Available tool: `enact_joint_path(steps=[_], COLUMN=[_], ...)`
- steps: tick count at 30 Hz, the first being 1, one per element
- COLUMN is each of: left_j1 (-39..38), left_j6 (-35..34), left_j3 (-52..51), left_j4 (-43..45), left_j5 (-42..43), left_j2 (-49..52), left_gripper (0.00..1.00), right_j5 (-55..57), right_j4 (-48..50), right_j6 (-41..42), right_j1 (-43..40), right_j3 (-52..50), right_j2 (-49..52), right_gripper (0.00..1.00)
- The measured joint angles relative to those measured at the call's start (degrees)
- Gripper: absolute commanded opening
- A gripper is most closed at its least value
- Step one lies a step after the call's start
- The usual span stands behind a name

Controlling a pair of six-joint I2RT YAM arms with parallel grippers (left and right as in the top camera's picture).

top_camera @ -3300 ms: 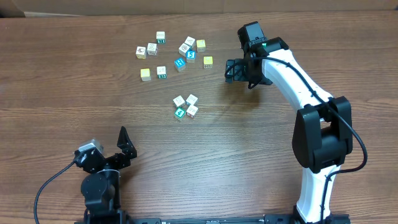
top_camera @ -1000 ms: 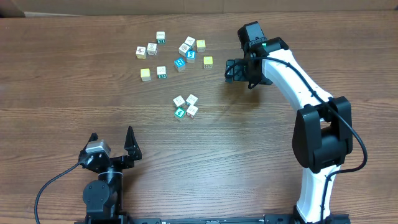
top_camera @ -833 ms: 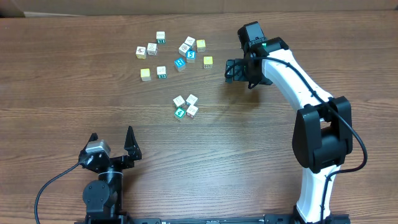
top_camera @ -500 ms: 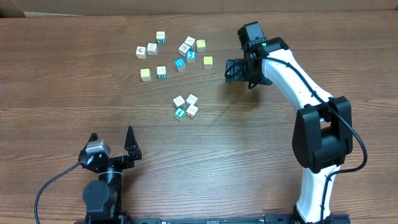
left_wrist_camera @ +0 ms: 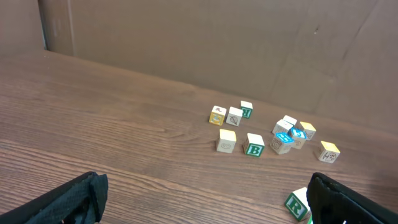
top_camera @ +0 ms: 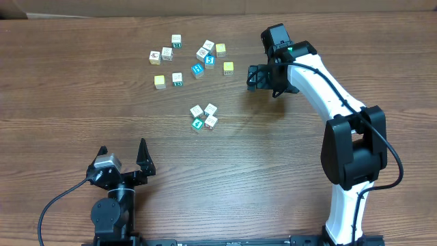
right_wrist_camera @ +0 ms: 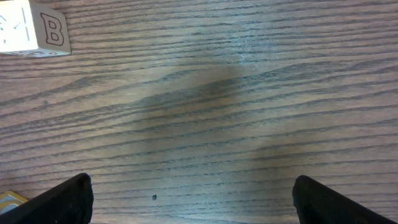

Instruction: Form a circle

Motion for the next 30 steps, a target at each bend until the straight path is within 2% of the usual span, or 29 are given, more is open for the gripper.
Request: enact_joint_path(steps=[30], left_j1=[0.00], left_j6=[0.00], left_j3=[0.00], left_j4=[0.00], left_j5=[0.00], left_j2=[0.00], left_gripper=[1.00], right_j5=[2.58], right_j4=[0.17], right_j6=[-0.20], right_j1=[0.02], right_j3=[-0.02], right_j2=[0.00], right_gripper=[1.00])
